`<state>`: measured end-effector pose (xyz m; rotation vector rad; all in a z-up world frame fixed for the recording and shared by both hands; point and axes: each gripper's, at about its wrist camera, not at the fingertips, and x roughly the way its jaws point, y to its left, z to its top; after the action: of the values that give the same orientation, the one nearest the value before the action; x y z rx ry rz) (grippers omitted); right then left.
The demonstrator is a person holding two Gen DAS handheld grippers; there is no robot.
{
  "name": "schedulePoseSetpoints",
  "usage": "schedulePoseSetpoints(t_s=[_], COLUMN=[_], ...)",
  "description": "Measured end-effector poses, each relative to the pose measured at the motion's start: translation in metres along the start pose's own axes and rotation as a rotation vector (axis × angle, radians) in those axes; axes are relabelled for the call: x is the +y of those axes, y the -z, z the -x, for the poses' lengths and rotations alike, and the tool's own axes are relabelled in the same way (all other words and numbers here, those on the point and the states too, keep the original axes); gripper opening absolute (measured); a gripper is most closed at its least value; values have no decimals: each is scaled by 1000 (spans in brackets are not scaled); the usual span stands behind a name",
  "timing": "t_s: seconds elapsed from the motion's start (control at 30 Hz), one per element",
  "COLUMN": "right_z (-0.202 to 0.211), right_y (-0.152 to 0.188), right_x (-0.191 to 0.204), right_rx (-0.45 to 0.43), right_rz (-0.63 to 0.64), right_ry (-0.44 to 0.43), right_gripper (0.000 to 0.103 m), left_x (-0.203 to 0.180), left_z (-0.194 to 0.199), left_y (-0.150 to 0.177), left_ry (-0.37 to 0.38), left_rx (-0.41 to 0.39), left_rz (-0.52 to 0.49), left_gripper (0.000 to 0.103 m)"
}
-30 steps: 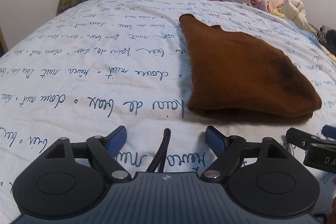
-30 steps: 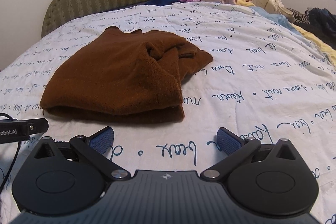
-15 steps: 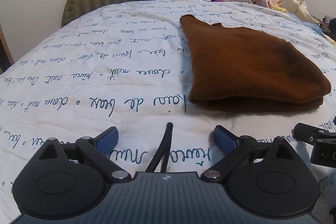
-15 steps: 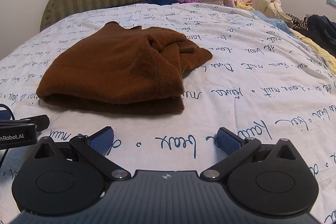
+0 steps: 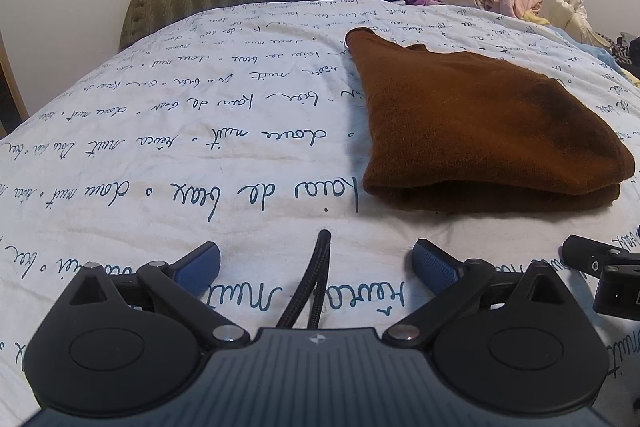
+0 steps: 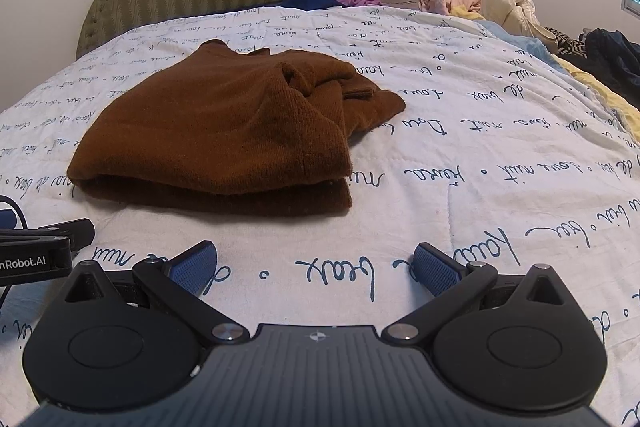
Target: Fold small clothes
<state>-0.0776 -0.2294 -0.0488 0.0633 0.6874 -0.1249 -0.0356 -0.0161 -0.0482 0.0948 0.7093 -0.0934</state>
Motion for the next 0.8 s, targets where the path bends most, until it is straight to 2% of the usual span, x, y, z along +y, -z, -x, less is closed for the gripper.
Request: schedulePoseSetpoints(t_s=[0.8], right_z=[-2], right_y=[1], right_x=[-1], right_rx=[-7], right_rz=[-15], right_ry=[-11], right_gripper=[103], left_x=[2], left_z=[0], left_y=[1], left_ry=[11], left_rx=[-3], left_rz=[10], left_gripper=[103])
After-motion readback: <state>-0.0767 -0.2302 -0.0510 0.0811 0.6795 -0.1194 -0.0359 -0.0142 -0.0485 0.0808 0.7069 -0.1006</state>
